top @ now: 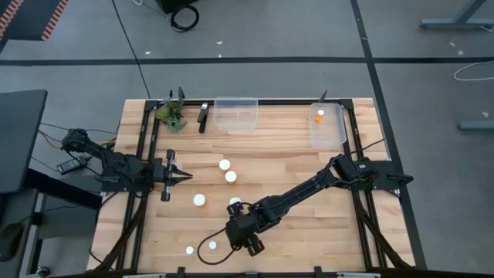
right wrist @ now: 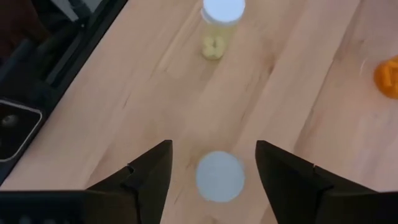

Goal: Pick and place medicine bottles into bin by pill shape (circle, oval)
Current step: Put the top small yellow pill bottle into the right transparent bin, then put the middle big orange pill bottle into the left transparent bin

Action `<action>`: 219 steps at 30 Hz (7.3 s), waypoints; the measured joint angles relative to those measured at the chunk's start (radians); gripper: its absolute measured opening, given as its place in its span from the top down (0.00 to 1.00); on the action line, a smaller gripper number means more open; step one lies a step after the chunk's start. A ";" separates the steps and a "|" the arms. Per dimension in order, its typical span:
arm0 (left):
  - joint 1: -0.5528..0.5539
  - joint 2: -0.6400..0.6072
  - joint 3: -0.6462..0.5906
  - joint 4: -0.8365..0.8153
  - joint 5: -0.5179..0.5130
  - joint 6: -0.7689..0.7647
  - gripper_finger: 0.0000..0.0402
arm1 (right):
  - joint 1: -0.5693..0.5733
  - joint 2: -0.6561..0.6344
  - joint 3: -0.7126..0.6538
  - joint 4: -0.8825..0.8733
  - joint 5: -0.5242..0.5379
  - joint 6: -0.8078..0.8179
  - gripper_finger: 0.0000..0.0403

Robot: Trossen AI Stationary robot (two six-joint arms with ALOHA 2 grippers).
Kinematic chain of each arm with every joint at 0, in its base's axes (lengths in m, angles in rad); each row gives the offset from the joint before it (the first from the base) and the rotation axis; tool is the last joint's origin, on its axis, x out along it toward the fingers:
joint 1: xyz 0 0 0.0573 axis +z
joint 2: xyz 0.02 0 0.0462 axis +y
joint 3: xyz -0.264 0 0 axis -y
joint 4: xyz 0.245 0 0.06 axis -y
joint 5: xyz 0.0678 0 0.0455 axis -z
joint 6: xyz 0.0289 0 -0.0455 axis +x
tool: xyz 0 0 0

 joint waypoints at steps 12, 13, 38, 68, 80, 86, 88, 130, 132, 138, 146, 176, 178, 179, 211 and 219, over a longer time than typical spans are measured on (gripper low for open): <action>0.000 0.000 0.000 0.000 0.000 0.000 0.94 | -0.013 0.000 -0.045 0.009 -0.008 0.010 0.43; 0.000 0.000 0.000 0.000 0.000 0.000 0.94 | -0.015 0.000 -0.047 0.012 -0.008 0.009 0.43; 0.000 0.000 0.000 0.000 0.000 0.000 0.92 | -0.024 0.000 0.034 -0.117 0.023 0.044 0.67; 0.000 0.000 0.000 0.001 0.000 0.000 0.94 | -0.103 -0.124 -0.001 -0.559 0.261 0.207 0.66; 0.000 0.000 0.000 0.002 0.000 0.000 0.91 | -0.232 -0.574 -0.513 -0.333 0.347 0.336 0.66; 0.000 0.000 0.000 0.001 0.000 0.000 0.94 | -0.351 -0.789 -0.683 -0.319 0.397 0.404 0.66; 0.000 0.000 0.000 0.001 0.000 0.000 0.94 | -0.394 -0.850 -0.719 -0.321 0.418 0.416 0.66; 0.000 0.000 0.000 0.000 0.000 0.000 0.93 | -1.018 -1.015 -1.119 -0.210 0.475 0.524 0.66; 0.000 0.000 0.000 0.000 0.000 0.000 0.93 | -1.034 -1.015 -1.129 -0.194 0.470 0.513 0.66; 0.000 0.000 0.000 0.000 0.000 0.000 0.91 | -1.083 -1.015 -1.153 -0.117 0.407 0.481 0.66; 0.000 0.000 0.000 0.000 0.000 0.000 0.94 | -1.113 -1.015 -1.157 -0.077 0.333 0.459 0.66; 0.000 0.000 0.000 0.000 0.000 0.000 0.91 | -1.110 -1.015 -1.156 -0.079 0.262 0.442 0.61; 0.000 0.000 0.000 0.000 0.000 0.000 0.91 | -1.110 -1.014 -1.149 -0.086 0.262 0.440 0.61; 0.000 0.000 0.000 0.000 0.000 0.000 0.92 | -1.110 -1.014 -1.141 -0.085 0.262 0.439 0.61; 0.000 0.000 0.000 0.000 0.000 0.000 0.91 | -0.592 -0.941 -1.033 0.087 0.260 0.588 0.62; 0.000 0.000 0.000 0.000 0.000 0.000 0.93 | -0.449 -0.803 -1.024 0.241 0.232 0.615 0.62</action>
